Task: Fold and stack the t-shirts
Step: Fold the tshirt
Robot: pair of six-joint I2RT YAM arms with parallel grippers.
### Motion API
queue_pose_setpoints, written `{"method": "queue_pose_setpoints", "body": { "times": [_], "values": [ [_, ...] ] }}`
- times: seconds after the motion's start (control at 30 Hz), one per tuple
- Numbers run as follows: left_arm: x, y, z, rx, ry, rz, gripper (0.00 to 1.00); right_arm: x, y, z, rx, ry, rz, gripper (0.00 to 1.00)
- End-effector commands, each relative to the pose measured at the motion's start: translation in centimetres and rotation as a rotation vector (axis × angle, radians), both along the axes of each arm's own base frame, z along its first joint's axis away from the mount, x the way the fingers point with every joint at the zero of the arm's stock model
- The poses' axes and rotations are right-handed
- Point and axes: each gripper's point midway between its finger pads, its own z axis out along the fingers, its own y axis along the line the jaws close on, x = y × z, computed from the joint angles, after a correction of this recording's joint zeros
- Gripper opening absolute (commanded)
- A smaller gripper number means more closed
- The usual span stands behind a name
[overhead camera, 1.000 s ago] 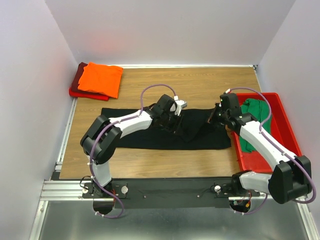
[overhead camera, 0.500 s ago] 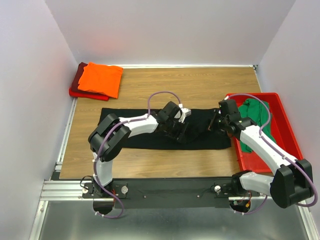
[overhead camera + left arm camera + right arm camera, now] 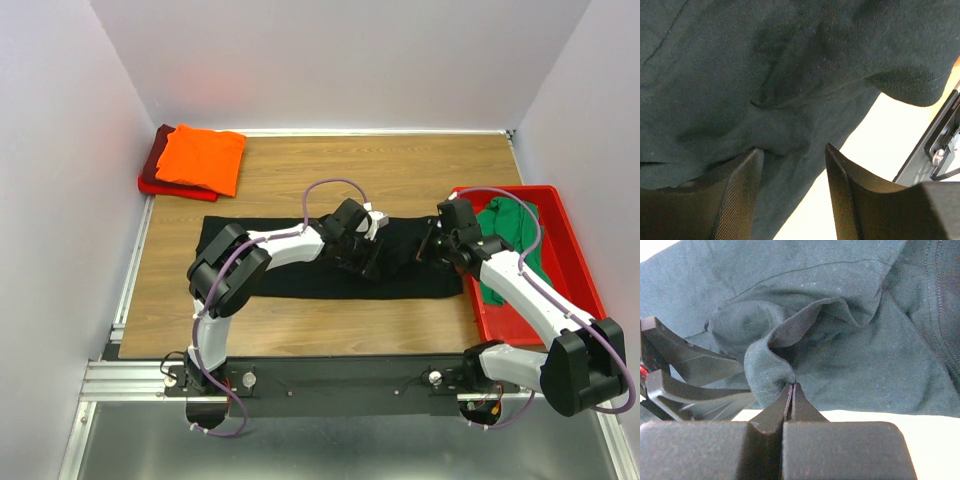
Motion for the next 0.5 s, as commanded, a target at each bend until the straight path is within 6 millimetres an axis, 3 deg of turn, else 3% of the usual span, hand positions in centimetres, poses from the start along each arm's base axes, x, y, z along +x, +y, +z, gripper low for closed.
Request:
{"method": "queue_pose_setpoints", "body": {
  "times": [0.0, 0.13, 0.33, 0.4, 0.47],
  "values": [
    [0.24, -0.60, -0.08, 0.003, -0.002, 0.000, 0.56, -0.34, 0.17, 0.00, 0.002, 0.012, 0.006, 0.00],
    [0.39, -0.62, 0.02, 0.008, -0.010, 0.004, 0.46, -0.38, 0.17, -0.14, 0.001, 0.016, 0.005, 0.00],
    [0.42, -0.45, -0.03, 0.016, -0.011, 0.011, 0.23, -0.30, 0.09, -0.05, -0.001, 0.012, 0.003, 0.00],
    [0.57, -0.38, 0.31, 0.014, -0.017, 0.018, 0.20, -0.32, 0.13, 0.03, 0.000, 0.009, 0.004, 0.00],
    [0.61, -0.31, 0.57, 0.015, -0.022, 0.020, 0.08, -0.38, 0.10, 0.04, 0.000, 0.008, 0.004, 0.00]
  ]
}}
